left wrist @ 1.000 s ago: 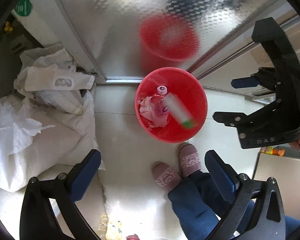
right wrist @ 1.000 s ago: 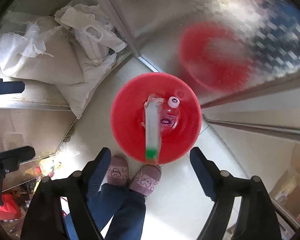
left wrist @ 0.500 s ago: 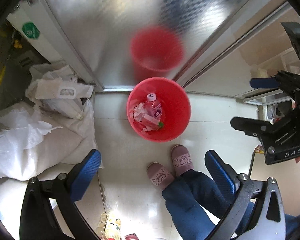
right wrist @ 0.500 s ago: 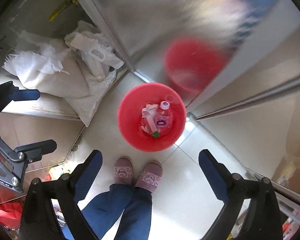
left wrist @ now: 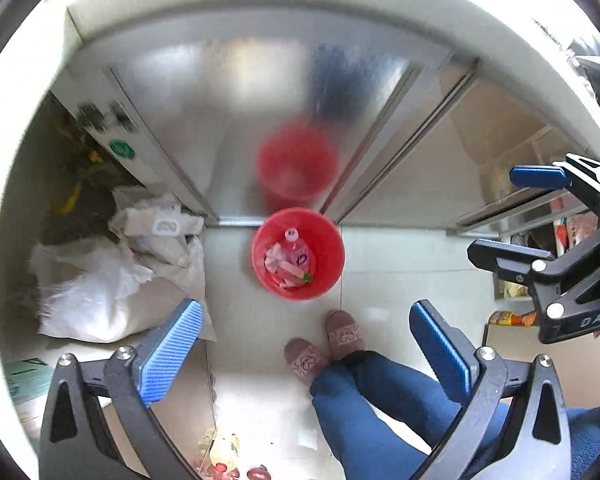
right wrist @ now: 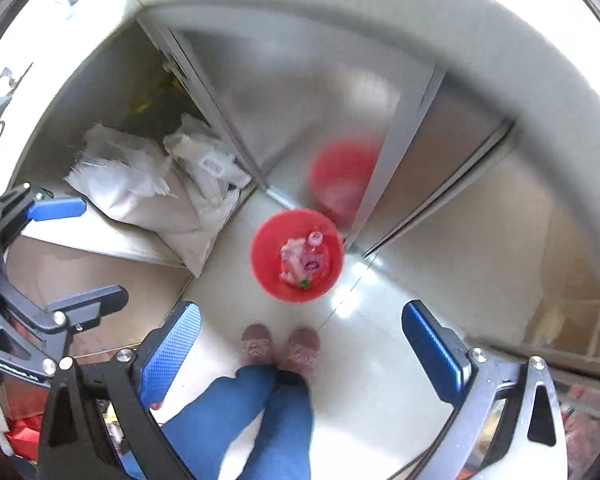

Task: Collect trash
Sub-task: 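Raise both tools back up to the counter, then grasp the blue-pink plastic bag with the right tool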

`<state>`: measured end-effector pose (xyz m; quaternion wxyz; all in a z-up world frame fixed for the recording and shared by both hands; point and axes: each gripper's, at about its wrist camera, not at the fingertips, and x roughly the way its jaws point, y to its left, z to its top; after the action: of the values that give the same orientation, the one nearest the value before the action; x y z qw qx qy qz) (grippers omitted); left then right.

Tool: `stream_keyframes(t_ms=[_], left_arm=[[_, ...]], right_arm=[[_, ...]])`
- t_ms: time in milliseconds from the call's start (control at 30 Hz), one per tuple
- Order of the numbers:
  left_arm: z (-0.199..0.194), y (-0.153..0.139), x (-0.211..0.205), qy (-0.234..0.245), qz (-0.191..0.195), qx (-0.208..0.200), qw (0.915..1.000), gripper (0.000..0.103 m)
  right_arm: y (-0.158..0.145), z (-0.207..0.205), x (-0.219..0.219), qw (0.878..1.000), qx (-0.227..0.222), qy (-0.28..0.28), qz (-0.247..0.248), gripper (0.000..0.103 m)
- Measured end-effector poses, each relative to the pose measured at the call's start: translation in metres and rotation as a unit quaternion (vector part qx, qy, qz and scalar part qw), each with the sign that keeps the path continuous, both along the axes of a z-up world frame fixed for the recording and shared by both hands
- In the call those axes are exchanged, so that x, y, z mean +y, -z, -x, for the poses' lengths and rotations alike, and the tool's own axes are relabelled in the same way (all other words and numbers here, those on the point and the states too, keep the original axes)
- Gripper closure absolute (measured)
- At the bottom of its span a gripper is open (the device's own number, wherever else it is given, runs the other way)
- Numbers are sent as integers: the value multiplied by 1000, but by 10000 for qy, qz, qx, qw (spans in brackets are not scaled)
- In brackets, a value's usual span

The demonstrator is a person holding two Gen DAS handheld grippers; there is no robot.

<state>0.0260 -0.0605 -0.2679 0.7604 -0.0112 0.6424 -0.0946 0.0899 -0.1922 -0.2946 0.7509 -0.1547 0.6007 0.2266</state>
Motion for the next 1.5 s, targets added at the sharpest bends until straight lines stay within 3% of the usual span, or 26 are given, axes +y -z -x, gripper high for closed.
stream_keyframes(t_ms=[367, 667, 900, 1067, 1200, 1333, 1500], left_arm=[[4, -121, 0, -166, -96, -727, 9972, 0], [6, -193, 15, -649, 256, -1171, 9907, 0], [-24, -238, 51, -753, 330, -1421, 9864, 0], [-65, -255, 81, -726, -187, -1733, 9820, 0], [-106, -257, 100, -371, -87, -1794, 9830, 0], [-150, -253, 116, -62, -31, -1744, 9846, 0], [-201, -244, 129, 335, 36, -1573, 9870, 0]], right_arm=[[-97, 15, 2, 9959, -720, -477, -279, 2], [-168, 12, 15, 9841, -1413, -643, -862, 2], [-206, -15, 39, 9728, -1868, -849, -1073, 2], [-221, -43, 60, 9651, -2184, -828, -1181, 2], [-236, -66, 70, 9565, -2472, -635, -1411, 2], [-239, -103, 88, 9659, -2112, -316, -1468, 2], [-235, -137, 115, 9747, -1851, -352, -1204, 2]])
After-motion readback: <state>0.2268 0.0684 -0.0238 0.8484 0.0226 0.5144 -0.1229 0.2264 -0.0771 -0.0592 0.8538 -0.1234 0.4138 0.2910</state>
